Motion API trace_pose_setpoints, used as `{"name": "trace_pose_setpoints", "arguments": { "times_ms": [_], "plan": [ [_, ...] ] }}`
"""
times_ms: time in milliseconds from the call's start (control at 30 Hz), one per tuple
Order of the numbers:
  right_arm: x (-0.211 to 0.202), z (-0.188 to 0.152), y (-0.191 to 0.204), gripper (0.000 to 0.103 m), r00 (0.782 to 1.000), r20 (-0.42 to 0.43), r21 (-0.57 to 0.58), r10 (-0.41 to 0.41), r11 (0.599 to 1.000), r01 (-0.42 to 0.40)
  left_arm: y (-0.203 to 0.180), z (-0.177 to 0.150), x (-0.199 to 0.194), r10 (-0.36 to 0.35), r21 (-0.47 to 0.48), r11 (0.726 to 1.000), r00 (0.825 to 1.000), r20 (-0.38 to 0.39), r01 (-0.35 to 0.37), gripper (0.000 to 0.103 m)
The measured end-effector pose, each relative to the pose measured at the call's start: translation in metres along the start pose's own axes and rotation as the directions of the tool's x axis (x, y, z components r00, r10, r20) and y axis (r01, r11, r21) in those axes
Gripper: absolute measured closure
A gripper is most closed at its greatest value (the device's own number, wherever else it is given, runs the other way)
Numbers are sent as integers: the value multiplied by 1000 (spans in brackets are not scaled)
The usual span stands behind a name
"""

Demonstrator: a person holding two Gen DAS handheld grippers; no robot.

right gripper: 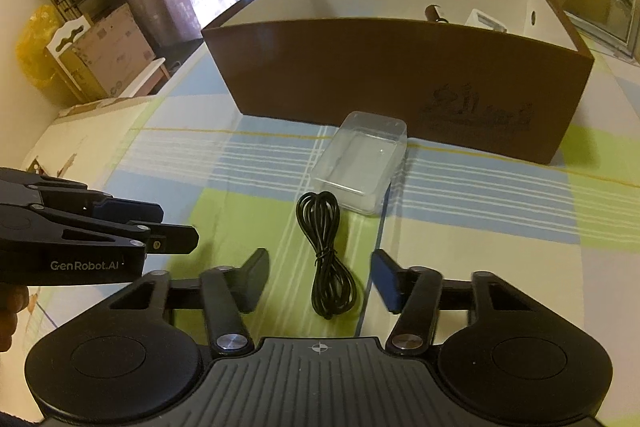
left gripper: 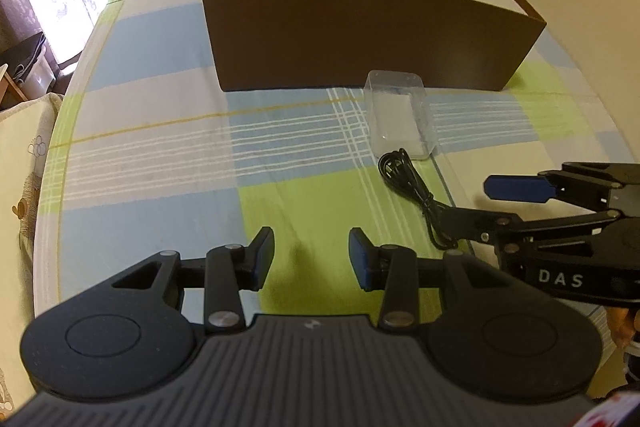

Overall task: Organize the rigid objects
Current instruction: 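Grasp the clear plastic case with the left gripper while the right grasps the black cable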

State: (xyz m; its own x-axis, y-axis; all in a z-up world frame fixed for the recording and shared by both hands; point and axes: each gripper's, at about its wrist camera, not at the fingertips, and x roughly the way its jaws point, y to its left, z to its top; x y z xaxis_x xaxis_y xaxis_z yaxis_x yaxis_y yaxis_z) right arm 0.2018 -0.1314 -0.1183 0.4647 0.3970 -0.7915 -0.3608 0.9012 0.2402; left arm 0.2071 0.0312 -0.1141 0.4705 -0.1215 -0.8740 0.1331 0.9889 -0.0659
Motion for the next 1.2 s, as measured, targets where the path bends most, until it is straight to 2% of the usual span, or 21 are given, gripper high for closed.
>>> {"name": "trace_pose_setpoints", "arguments": {
  "times_ms": [100, 733, 833, 900, 1033, 1200],
  "plan": [
    [7, 1, -1, 60, 1000, -9, -6, 2, 1000, -2, 1, 1, 5, 2, 3, 1000, 1000, -8, -2, 67],
    [42, 6, -5, 72, 998, -58, -40, -7, 999, 5, 7, 9, 32, -2, 12, 1000, 998, -60, 3, 67],
    [44, 5, -5, 77, 998, -65, -51, -12, 999, 8, 7, 9, 34, -2, 13, 1000, 998, -63, 3, 67],
    [44, 3, -5, 86, 997, -72, -62, -12, 998, 7, 6, 9, 35, -1, 17, 1000, 998, -62, 2, 67],
    [42, 1, -3, 87, 997, -77, -101, -14, 995, 6, 4, 9, 36, -4, 28, 1000, 998, -61, 6, 67],
    [26, 0, -9, 91, 998, -56, -77, 0, 997, -4, -2, 11, 37, -19, 45, 999, 998, -55, 21, 66]
  ]
}}
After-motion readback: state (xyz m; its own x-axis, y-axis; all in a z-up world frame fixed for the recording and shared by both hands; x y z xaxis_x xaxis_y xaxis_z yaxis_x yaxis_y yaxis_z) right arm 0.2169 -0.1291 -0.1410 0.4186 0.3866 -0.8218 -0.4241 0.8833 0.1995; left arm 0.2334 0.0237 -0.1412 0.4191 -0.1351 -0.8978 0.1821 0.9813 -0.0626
